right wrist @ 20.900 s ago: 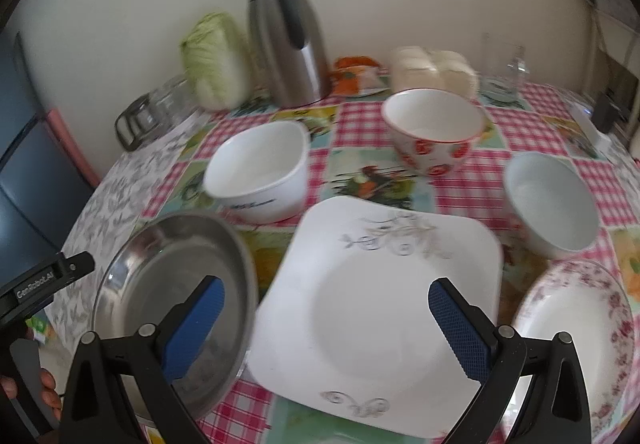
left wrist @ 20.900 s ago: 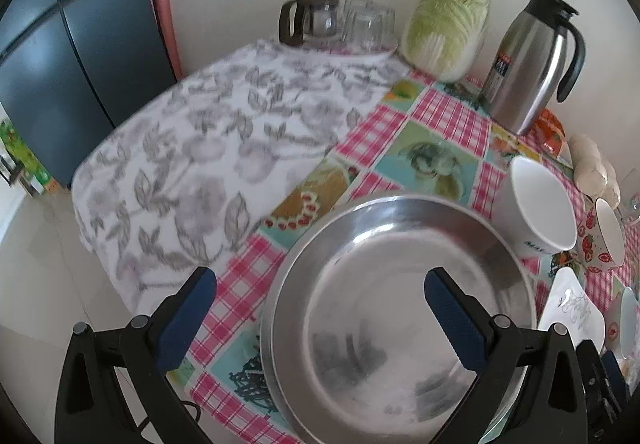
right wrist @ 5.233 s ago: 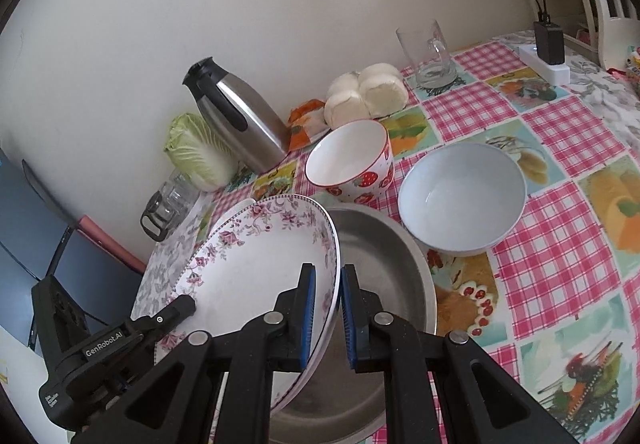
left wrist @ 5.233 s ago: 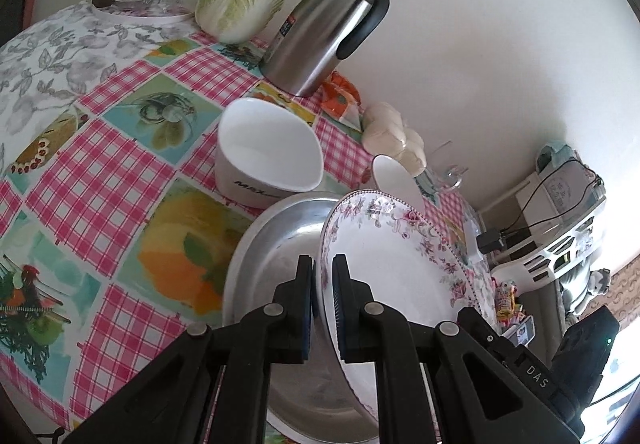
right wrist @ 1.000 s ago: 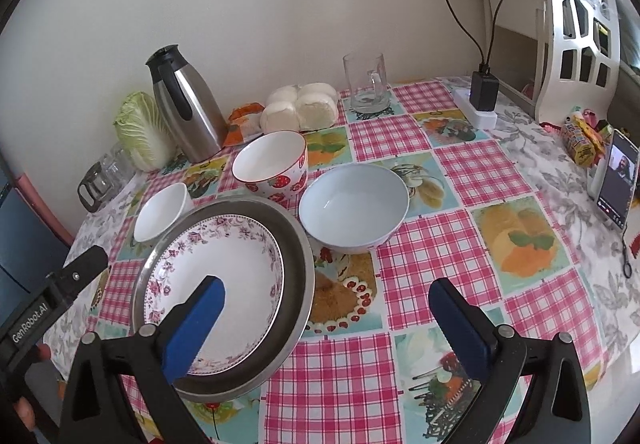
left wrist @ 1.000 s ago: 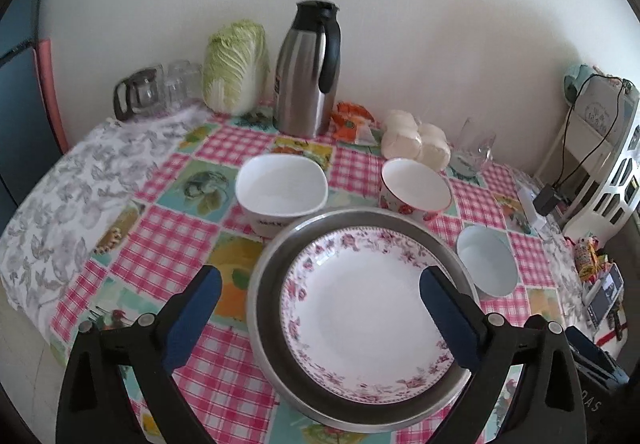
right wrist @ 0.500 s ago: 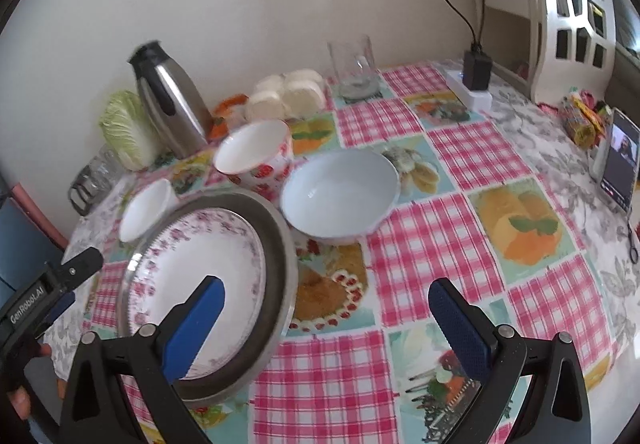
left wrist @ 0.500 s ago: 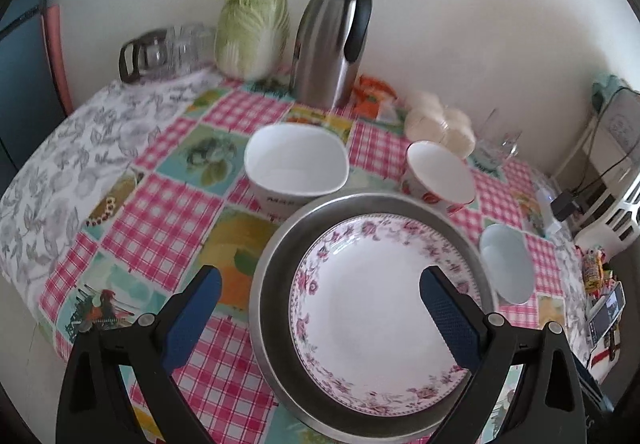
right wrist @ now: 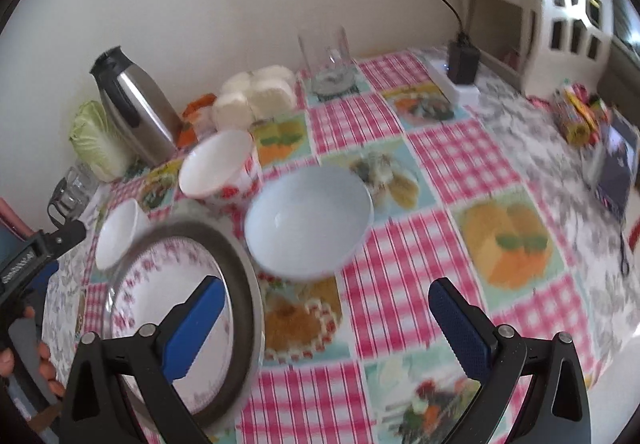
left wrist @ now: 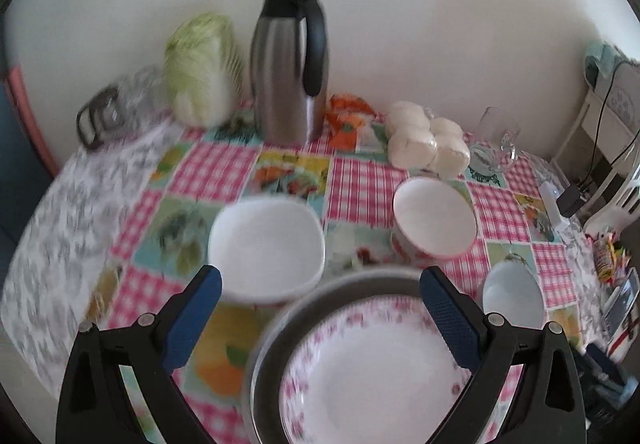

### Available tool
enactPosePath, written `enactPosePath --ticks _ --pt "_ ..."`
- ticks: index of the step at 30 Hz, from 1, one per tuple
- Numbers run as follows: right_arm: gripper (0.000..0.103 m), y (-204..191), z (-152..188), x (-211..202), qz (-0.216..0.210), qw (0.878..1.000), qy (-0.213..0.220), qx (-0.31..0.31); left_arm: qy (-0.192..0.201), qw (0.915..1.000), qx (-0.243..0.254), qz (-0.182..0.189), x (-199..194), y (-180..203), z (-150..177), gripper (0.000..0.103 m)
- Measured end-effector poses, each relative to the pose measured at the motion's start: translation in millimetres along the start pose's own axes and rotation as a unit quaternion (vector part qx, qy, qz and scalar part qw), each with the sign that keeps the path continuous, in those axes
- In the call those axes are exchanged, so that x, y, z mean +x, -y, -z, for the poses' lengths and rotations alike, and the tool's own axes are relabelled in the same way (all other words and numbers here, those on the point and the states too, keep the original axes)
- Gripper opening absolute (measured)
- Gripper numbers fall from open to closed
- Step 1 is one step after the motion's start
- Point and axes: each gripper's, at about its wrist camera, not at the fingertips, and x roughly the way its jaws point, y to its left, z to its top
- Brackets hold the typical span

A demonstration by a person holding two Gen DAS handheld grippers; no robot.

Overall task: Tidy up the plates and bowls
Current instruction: 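Move the right tool to the rim of the red-rimmed white bowl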

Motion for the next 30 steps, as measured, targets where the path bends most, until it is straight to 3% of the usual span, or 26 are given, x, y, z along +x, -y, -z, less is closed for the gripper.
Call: enactPosePath --ticks 8,11,15,23,30 --pt "0.103 -20.7 -85.4 7.5 -0.009 0.998 0.029 -0.053 0.032 0.9981 0.048 0.021 10.8 -1.1 -63.7 0.1" --pt "0.103 -27.3 -113.9 15.6 -0.035 0.997 0.033 -0.059 0.047 0.997 0.05 0.037 14.8 -5.0 -88.2 0.101" --pt "0.103 -35.8 -143.4 26.5 -0.063 0.996 0.033 -0.059 0.038 0.9971 0.051 0.041 21.7 -11.2 -118.4 0.101" --pt "0.103 -47.9 -176.0 60.0 -0.068 0.996 0.0 -0.056 0.03 0.9974 0.042 0.051 37.2 -12.0 -152.9 0.101" --pt "0.103 -55.1 -174.0 106.2 -0.066 0.995 -0.047 -0.057 -0.014 0.9964 0.052 0.066 77.8 16.1 -141.6 0.101"
